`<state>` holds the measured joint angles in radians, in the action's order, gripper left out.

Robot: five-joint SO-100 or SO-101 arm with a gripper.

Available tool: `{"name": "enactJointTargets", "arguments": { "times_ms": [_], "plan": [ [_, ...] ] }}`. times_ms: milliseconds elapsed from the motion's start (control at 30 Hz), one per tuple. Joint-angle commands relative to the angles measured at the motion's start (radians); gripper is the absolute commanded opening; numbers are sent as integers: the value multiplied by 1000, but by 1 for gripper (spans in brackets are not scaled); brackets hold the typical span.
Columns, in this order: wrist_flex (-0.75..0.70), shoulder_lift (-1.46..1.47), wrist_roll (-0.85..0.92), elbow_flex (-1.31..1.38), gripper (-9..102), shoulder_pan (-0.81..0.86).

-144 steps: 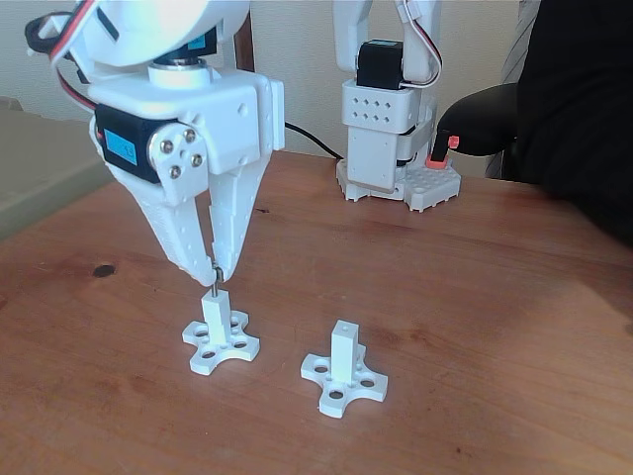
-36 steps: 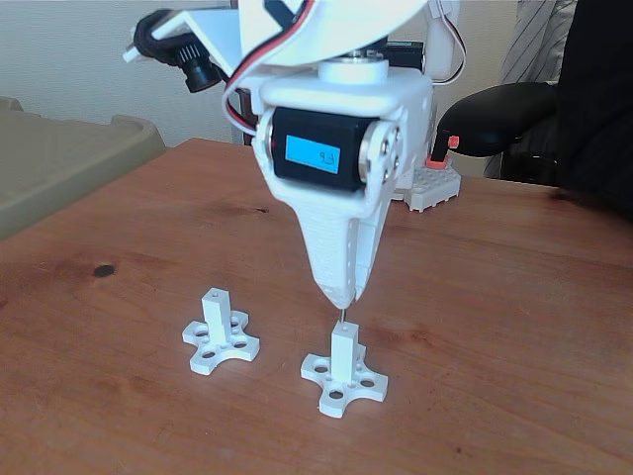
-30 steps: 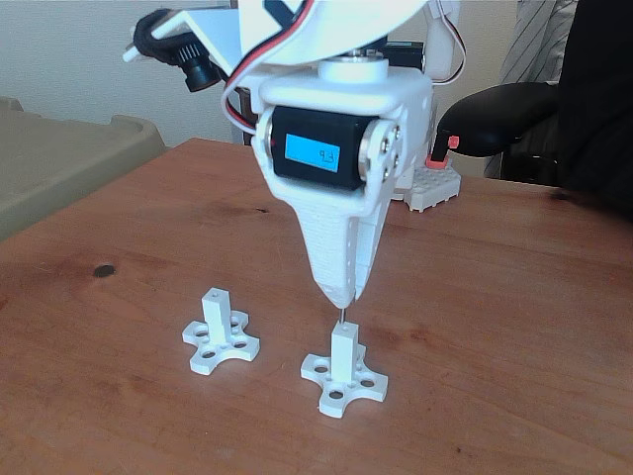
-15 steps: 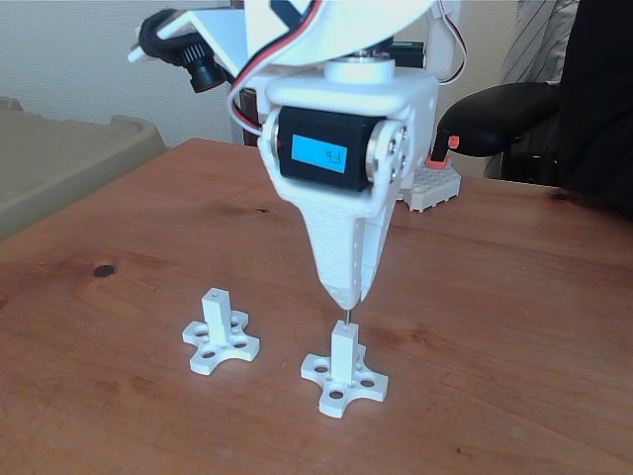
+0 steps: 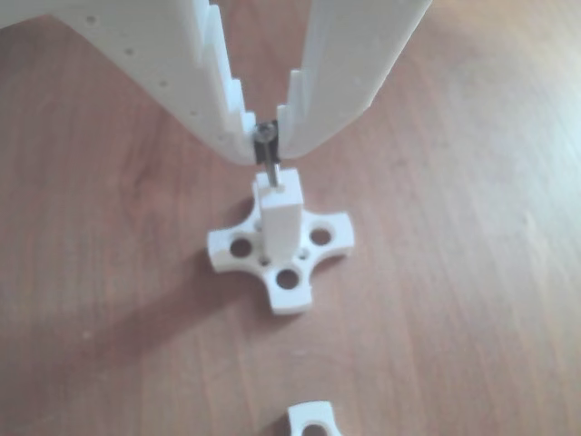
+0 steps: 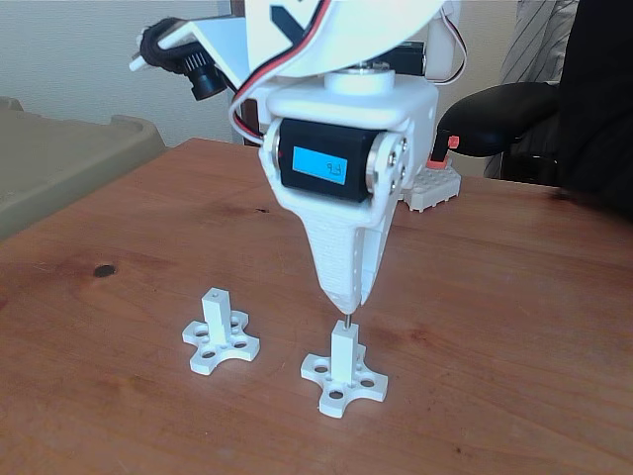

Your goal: Grab the screw and set it in the hole.

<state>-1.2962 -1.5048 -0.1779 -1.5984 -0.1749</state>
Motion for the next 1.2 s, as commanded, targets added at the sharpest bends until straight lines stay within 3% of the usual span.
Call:
{"name": "enactJointTargets", "arguments": {
  "times_ms": [0, 1167],
  "plan": [
    [12, -15, -2, 84, -4, -3],
    [8, -28, 12, 80, -4, 21]
  ]
}}
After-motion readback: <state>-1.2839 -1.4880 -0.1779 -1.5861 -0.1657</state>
